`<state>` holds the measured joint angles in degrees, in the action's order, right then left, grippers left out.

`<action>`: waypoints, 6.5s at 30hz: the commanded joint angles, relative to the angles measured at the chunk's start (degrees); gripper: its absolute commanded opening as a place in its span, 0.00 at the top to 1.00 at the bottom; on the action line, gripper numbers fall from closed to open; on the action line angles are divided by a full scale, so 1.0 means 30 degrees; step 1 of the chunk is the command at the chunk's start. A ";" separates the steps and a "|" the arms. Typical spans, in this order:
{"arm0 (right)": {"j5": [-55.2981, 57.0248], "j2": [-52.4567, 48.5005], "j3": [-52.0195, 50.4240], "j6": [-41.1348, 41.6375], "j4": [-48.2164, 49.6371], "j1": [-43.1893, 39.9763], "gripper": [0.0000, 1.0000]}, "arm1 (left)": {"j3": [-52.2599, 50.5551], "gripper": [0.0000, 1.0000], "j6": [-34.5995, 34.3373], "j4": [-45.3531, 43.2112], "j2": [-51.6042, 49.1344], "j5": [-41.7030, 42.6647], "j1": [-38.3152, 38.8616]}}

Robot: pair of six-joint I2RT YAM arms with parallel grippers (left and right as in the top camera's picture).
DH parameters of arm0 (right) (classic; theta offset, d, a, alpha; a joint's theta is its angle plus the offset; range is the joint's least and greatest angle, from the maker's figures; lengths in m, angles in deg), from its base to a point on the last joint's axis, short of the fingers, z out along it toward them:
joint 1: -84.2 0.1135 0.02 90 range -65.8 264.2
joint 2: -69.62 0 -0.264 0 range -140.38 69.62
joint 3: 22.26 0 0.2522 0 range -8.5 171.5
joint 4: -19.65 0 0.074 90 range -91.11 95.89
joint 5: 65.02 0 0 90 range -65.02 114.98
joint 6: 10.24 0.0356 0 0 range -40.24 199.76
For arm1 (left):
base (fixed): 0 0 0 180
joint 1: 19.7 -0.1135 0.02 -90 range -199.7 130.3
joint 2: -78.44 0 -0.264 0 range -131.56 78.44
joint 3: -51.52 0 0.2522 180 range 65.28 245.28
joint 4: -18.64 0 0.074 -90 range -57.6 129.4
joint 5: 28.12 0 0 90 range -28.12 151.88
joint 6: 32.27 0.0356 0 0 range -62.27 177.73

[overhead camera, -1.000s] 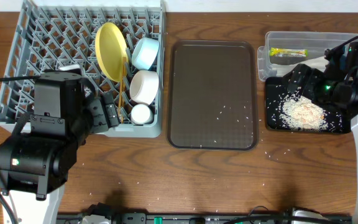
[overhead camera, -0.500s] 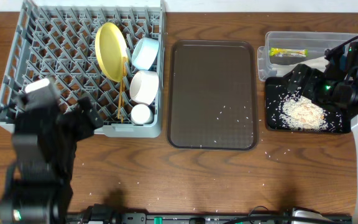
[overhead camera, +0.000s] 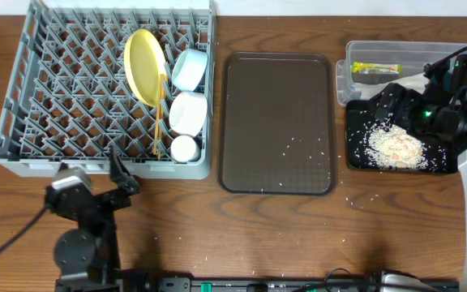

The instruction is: Sort waste into correct bins and load items into the dishwasher

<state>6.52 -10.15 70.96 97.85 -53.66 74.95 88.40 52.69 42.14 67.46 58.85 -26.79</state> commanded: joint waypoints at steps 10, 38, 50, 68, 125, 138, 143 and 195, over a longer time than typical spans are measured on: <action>-0.0058 -0.0022 0.0255 0.0182 -0.0022 -0.0146 0.01 | -0.5982 0.05 0.1515 -0.3876 0.3628 0.0882 -0.0109; -0.0066 -0.0022 0.0255 0.0182 -0.0022 -0.0146 0.01 | -0.7628 0.05 0.1953 -0.1851 0.3585 0.0816 0.0015; -0.0066 -0.0022 0.0255 0.0182 -0.0022 -0.0146 0.01 | -0.7628 0.04 0.1953 -0.1851 0.3585 0.0816 0.0015; 0.2288 0.0219 0.0168 -0.0699 0.0277 0.0211 0.01 | -0.7628 0.04 0.1953 -0.1851 0.3585 0.0816 0.0015; 0.4277 2.6461 -2.6381 -0.8976 1.8586 0.5435 0.01 | -0.7628 0.04 0.1953 -0.1851 0.3585 0.0816 0.0015; 0.4277 2.6461 -2.6381 -0.8976 1.8586 0.5435 0.01 | -0.7628 0.04 0.1953 -0.1851 0.3585 0.0816 0.0015; 0.4277 2.6461 -2.6381 -0.8976 1.8586 0.5435 0.01 | -0.7628 0.04 0.1953 -0.1851 0.3585 0.0816 0.0015; 0.4277 2.6461 -2.6381 -0.8976 1.8586 0.5435 0.01 | -0.7628 0.04 0.1953 -0.1851 0.3585 0.0816 0.0015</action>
<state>19.61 68.95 -7.98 71.56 2.17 90.86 66.50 57.81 34.12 77.82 61.97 -26.77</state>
